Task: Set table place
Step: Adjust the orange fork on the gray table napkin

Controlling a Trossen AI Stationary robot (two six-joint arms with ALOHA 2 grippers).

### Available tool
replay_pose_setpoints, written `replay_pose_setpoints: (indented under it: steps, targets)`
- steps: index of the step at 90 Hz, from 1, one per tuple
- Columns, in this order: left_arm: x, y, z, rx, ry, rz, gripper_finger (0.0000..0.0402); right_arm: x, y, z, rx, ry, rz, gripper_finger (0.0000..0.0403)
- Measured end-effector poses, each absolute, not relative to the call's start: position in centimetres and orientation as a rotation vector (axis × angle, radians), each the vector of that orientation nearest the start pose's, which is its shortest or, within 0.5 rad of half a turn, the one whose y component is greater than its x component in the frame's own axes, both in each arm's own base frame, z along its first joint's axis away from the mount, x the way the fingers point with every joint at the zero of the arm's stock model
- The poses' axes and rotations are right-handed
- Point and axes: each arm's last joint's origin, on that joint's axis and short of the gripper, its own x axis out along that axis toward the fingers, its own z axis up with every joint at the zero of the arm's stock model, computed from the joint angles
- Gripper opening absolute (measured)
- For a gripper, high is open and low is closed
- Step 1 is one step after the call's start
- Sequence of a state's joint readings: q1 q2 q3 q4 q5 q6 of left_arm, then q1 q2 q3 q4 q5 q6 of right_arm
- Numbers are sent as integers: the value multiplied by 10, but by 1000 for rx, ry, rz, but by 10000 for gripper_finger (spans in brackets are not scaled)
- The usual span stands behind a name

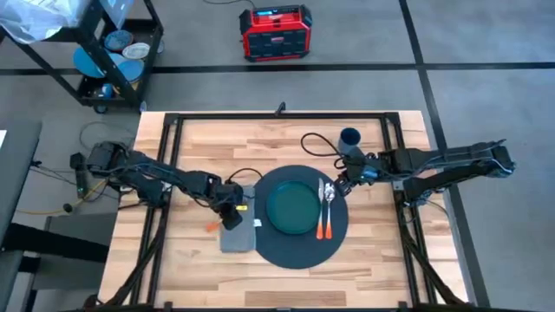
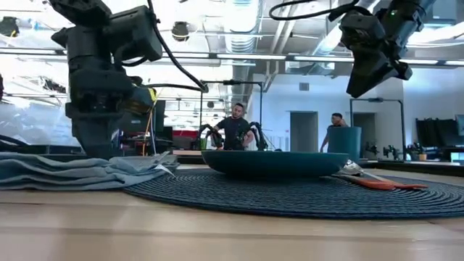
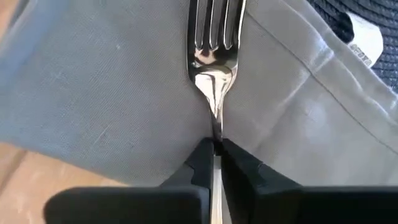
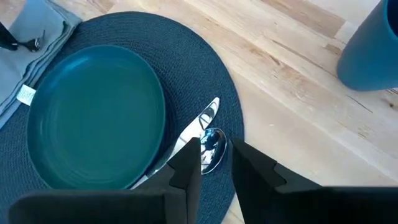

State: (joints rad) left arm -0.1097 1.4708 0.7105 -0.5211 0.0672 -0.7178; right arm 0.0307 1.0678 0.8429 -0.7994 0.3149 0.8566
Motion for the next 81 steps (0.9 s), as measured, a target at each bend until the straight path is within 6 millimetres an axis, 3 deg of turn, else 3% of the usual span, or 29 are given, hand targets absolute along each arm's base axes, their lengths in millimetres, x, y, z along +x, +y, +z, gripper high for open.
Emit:
replay_pose_setpoints:
  steps: [26,42,53,72,81]
  targets:
    - [243,-29,187,-604,1283,332,1,195,-3,257,599,826,-666,72]
    - [249,-31,204,-894,1053,531,0,195,-3,257,599,826,-666,72]
    - [252,-44,206,-1116,832,721,0,195,-3,257,599,826,-667,72]
    - [230,-80,198,-1309,771,976,0,194,-3,257,597,831,-668,72]
    - [223,-87,198,-1337,708,1044,0,194,-3,257,579,837,-659,72]
